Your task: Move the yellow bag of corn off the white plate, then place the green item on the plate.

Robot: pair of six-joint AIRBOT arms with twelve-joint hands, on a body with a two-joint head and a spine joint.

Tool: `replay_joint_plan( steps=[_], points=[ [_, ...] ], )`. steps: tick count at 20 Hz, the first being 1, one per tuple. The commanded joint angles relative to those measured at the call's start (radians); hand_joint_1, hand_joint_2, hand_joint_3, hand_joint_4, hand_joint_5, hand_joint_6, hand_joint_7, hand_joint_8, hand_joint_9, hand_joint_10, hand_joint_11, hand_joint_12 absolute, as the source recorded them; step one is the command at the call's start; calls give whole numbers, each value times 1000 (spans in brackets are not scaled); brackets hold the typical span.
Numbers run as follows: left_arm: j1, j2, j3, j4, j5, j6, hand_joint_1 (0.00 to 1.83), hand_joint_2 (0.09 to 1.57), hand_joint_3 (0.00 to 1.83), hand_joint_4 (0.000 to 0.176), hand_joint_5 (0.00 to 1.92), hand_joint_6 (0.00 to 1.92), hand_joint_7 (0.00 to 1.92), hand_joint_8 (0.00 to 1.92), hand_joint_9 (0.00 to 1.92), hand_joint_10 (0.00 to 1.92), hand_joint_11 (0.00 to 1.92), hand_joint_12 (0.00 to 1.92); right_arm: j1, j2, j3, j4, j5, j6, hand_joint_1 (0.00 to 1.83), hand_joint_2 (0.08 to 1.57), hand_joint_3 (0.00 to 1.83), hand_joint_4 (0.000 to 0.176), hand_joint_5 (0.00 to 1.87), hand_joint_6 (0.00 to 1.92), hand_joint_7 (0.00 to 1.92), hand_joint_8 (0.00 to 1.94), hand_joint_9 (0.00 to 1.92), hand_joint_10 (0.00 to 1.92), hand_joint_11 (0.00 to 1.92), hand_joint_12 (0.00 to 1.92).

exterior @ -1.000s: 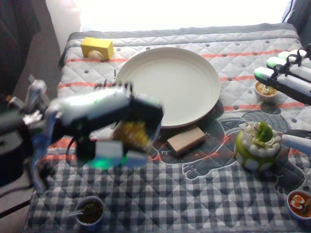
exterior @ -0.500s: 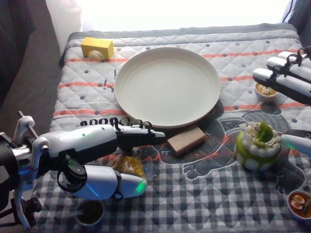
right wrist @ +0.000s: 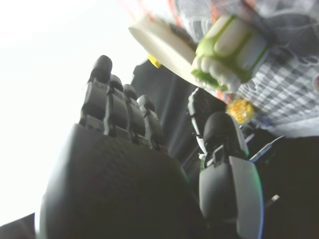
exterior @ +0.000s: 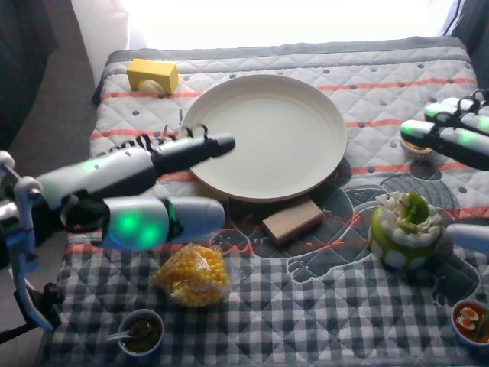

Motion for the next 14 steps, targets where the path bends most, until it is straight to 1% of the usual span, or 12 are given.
replay_joint_plan(
  steps=[1, 3, 4, 6, 7, 8, 9, 10, 11, 12, 13, 14],
  points=[
    [-15, -7, 5, -14, -157, -8, 168, 1312, 28, 31, 66, 17, 0, 0, 0, 0, 10, 5, 13, -8, 5, -11, 84, 5, 565, 1213, 0, 98, 0, 0, 0, 0, 64, 25, 0, 729],
    [-18, -15, 15, -42, -205, -9, 87, 1330, 26, 35, 42, 5, 0, 0, 0, 0, 25, 12, 26, -27, 17, -24, 45, 5, 612, 1180, 0, 100, 0, 0, 0, 0, 66, 27, 0, 1003],
    [-19, -18, 18, -51, -224, -11, 68, 1354, 0, 29, 29, 11, 0, 0, 0, 0, 4, 331, 36, -37, 24, -31, 24, 5, 625, 1169, 0, 80, 0, 0, 0, 0, 63, 27, 0, 1103],
    [-18, -19, 19, -70, -259, -12, 114, 1313, 0, 57, 14, 3, 0, 0, 0, 0, 0, 828, 66, -65, 42, -53, -28, 5, 636, 1167, 0, 36, 0, 0, 2, 0, 59, 25, 0, 1048],
    [-16, -19, 18, -78, -278, -14, 116, 1314, 0, 43, 15, 2, 0, 0, 0, 0, 0, 928, 79, -78, 51, -61, -49, 5, 649, 1172, 1, 0, 0, 0, 16, 6, 78, 34, 0, 1040],
    [-10, -18, 19, -84, -301, -24, 145, 1330, 1, 6, 31, 5, 0, 0, 0, 0, 0, 1063, 94, -98, 66, -72, -74, 5, 756, 1162, 0, 0, 4, 1, 51, 17, 108, 45, 0, 1029],
    [-7, -18, 21, -85, -314, -38, 145, 1330, 1, 6, 31, 5, 0, 0, 0, 0, 0, 1063, 101, -109, 73, -78, -88, 5, 756, 1162, 0, 0, 4, 1, 51, 17, 108, 45, 0, 1029],
    [-6, -17, 22, -85, -326, -51, 154, 1335, 1, 15, 30, 2, 0, 0, 0, 0, 0, 1012, 107, -117, 79, -80, -95, 5, 866, 1177, 1, 0, 98, 35, 204, 66, 215, 97, 0, 1131],
    [-1, -16, 23, -90, -343, -62, 200, 1328, 0, 34, 19, 0, 0, 0, 0, 0, 0, 925, 114, -125, 86, -80, -103, 5, 1027, 1192, 2, 0, 308, 130, 453, 212, 370, 631, 164, 1435],
    [4, -15, 23, -100, -357, -65, 194, 1329, 1, 41, 5, 0, 0, 0, 0, 0, 0, 903, 119, -131, 91, -80, -108, 5, 1091, 1201, 2, 0, 395, 299, 555, 455, 456, 996, 318, 1554],
    [8, -15, 24, -108, -366, -66, 270, 1323, 0, 22, 12, 3, 0, 0, 0, 0, 0, 654, 122, -133, 92, -83, -109, 5, 1165, 1269, 1, 0, 553, 1487, 823, 1324, 824, 1386, 770, 1719],
    [14, -13, 24, -116, -379, -68, 270, 1323, 0, 22, 12, 3, 0, 0, 0, 0, 0, 654, 128, -132, 92, -87, -109, 5, 1165, 1269, 1, 0, 553, 1487, 823, 1324, 824, 1386, 770, 1719]
  ],
)
